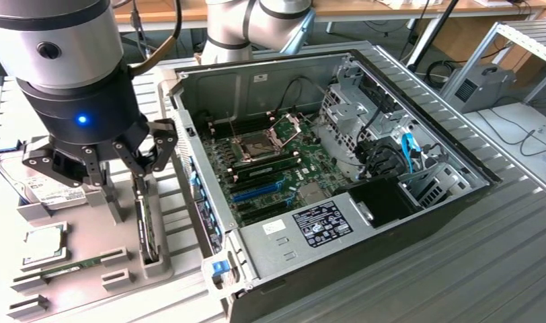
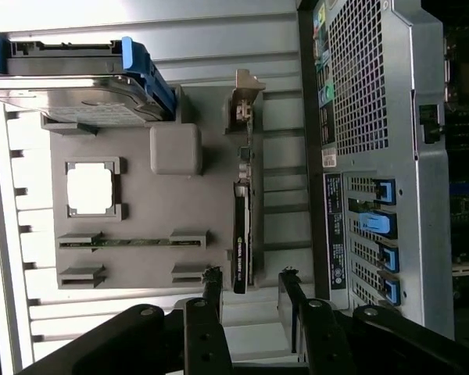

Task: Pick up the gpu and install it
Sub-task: 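Pick up the gpu and move the gpu toward the slot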

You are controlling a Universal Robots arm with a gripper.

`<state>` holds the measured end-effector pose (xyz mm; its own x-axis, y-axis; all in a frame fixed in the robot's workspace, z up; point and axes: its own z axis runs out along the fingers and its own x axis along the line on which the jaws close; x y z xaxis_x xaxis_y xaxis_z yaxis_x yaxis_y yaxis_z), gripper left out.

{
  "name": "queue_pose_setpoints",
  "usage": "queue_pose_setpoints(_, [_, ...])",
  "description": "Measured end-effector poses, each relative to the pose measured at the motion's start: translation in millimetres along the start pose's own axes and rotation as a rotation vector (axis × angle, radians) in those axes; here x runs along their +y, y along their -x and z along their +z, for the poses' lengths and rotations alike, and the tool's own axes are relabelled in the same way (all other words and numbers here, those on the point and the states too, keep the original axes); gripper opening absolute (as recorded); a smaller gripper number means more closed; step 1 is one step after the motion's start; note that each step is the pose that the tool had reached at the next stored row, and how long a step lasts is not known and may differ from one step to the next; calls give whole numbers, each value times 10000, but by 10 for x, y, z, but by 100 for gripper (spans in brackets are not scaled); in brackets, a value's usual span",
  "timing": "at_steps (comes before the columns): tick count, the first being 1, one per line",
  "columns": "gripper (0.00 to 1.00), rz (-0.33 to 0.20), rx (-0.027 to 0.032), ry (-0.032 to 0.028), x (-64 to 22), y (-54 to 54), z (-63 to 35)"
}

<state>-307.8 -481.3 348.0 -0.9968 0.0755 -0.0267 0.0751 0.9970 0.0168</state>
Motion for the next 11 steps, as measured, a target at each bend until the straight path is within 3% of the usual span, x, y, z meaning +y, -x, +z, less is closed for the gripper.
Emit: queue_pose_setpoints(11, [42, 0, 1, 0, -3, -24, 46])
